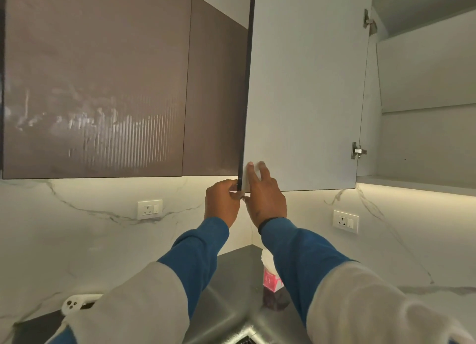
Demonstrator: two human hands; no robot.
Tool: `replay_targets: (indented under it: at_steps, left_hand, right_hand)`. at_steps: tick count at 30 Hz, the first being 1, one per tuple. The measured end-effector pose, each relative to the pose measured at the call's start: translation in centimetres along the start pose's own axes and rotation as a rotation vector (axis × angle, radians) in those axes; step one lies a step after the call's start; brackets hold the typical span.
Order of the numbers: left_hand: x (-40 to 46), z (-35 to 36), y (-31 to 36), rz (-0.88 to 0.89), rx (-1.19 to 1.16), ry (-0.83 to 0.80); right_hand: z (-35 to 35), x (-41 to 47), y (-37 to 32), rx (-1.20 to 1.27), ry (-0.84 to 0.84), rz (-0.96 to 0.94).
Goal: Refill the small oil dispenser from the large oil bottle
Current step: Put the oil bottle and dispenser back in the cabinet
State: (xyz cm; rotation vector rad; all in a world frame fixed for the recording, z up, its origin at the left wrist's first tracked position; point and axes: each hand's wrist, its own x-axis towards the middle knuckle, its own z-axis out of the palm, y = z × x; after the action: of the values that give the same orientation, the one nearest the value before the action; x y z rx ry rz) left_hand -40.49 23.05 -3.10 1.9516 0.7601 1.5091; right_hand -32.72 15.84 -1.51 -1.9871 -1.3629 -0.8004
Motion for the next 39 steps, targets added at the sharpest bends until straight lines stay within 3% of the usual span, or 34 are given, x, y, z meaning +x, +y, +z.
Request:
replay_targets:
  at_steps: [5, 10, 13, 21, 30, 39]
  left_hand:
    - [-0.6, 0.9, 0.2, 0.081, 0.070, 0.111]
    - [-2.0, 2.4, 2.3, 0.303, 0.113, 0.207]
    - [-3.4, 4.1, 3.3, 0.456, 0.073, 0.154]
    - [-7.4, 13.1, 3.8, 0.501, -0.089, -0.033]
    - [-15.3, 29.3, 4.5, 0.308, -0.281, -0.361]
    - [-26.7, 43.0, 3.1, -0.106, -0.428, -0.707]
  right_hand:
    - [0.4, -0.3, 1.9, 0.015, 0.018, -0.003]
    - [0.0, -0.7, 3.6, 0.139, 0.054, 0.043]
    - [-1.0, -2.1, 5.0, 0.185, 0.097, 0.047]
    - [-2.4, -7.9, 14.2, 0.185, 0.141, 0.165]
    - [-2.1, -15.0, 31.5, 0.170, 0.016, 0.425]
    - [0.2, -25.3, 46.4, 0.216, -0.099, 0.759]
